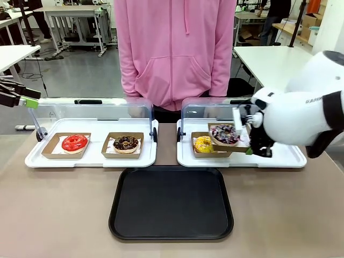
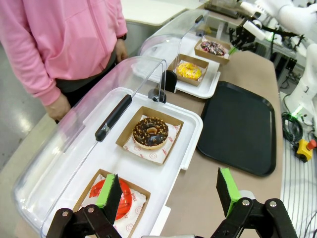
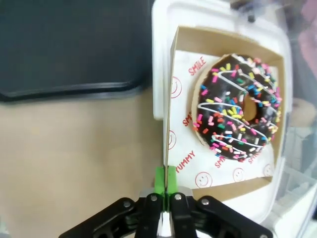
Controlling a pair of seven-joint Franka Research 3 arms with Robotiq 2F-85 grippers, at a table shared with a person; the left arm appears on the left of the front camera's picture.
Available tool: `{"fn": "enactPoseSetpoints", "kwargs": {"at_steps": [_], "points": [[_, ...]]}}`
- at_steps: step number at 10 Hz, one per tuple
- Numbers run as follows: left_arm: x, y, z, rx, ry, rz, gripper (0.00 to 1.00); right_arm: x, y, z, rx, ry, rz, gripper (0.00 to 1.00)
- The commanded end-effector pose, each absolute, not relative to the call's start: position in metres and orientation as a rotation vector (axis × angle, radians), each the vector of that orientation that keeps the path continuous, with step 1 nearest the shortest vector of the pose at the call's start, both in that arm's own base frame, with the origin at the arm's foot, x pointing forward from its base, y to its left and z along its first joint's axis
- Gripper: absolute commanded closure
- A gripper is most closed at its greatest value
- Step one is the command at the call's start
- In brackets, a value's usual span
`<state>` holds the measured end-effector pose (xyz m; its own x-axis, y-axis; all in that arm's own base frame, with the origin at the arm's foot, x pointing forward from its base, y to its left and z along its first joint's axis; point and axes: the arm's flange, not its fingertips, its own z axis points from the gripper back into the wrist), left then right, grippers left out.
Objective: Move the fourth donut from the left to the tray.
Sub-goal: Pick up the Paper togo box containing the Donut indicated by the person and place it on the Handle tray.
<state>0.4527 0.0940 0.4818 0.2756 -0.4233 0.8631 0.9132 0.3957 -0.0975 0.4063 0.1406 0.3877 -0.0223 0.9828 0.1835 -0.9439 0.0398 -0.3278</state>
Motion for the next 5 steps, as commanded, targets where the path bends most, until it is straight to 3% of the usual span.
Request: {"fn": "enactPoseSetpoints", "kwargs": {"at_steps": [1, 5], "points": [[0.452, 0.093, 0.483, -0.689, -0.871, -0.996, 0.0, 0.35, 0.182, 0.378, -0.18, -0.431, 1.494, 0.98], [0.452, 0.093, 0.483, -0.689, -0.871, -0.996, 0.0, 0.296, 0.249, 0.354, -0.106, -0.436, 1.445, 0.98]]}}
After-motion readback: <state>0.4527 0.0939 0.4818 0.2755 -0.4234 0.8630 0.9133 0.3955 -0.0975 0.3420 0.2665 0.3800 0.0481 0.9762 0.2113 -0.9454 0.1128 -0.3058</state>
